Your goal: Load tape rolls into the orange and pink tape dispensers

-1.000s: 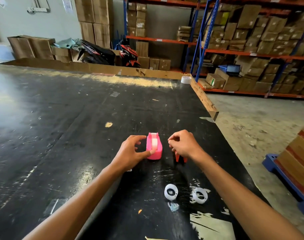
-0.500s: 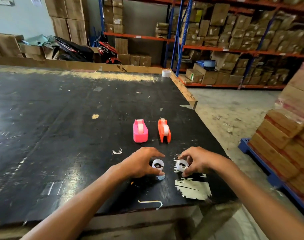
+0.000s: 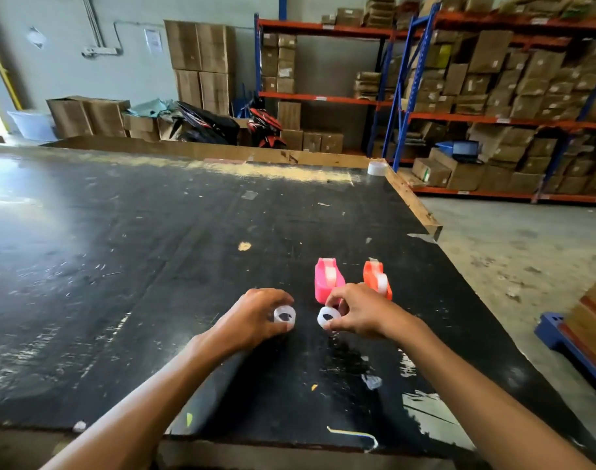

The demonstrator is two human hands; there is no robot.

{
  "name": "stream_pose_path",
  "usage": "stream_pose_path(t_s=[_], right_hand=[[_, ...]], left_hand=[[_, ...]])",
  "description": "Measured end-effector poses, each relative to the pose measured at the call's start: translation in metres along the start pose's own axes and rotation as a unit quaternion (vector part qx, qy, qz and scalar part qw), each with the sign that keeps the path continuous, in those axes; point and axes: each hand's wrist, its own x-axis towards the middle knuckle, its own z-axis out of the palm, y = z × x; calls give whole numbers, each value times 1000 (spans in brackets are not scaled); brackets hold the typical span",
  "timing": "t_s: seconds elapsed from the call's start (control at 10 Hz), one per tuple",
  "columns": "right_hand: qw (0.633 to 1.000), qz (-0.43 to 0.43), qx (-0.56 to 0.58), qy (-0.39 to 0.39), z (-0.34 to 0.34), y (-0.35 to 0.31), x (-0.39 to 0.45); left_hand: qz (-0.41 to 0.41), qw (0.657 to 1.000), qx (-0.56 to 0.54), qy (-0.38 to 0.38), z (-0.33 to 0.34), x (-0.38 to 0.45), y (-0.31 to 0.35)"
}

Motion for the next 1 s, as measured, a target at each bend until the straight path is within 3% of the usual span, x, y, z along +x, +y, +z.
stream_pose_path(t_s=[0.3, 1.0], right_hand=[[999, -44, 5, 6, 23, -65, 91], [1000, -6, -7, 21, 36, -46, 97]], left_hand=[[-113, 990, 35, 80, -40, 2, -74], [-169, 984, -34, 48, -18, 0, -102]])
